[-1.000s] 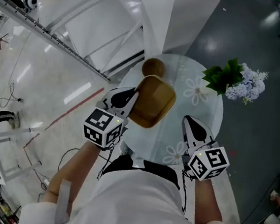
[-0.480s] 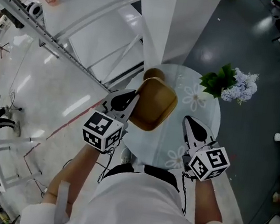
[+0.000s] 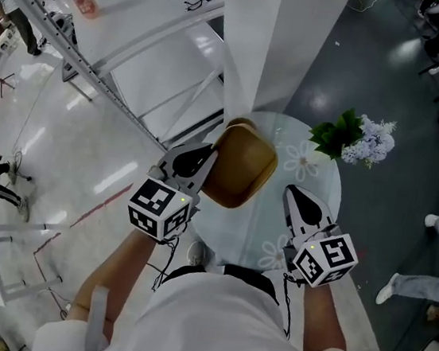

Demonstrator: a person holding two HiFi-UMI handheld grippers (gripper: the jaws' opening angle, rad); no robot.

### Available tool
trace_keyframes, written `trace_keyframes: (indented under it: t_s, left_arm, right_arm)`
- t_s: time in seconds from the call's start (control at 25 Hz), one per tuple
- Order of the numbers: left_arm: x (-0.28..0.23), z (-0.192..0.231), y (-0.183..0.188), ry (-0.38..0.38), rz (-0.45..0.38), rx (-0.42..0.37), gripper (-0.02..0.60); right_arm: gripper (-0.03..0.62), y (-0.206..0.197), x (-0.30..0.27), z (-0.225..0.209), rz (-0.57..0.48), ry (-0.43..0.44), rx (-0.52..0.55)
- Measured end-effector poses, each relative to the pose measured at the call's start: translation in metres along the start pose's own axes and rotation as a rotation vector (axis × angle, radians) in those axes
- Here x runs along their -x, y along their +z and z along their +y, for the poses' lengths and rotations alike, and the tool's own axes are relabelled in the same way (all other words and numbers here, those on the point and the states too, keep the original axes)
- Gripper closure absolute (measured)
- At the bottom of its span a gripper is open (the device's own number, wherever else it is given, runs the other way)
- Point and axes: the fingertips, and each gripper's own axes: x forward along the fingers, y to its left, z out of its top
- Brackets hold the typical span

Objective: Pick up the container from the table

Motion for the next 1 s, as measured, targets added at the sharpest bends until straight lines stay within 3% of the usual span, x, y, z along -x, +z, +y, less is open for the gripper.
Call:
trace_keyframes:
  t_s: [1.0]
  left_arm:
    - [0.012,0.003,0.008,0.001,-0.024,-0.006,0.552]
  right_arm:
    - [0.572,0.007,0.001,0.02,-0.009,0.02,0.025]
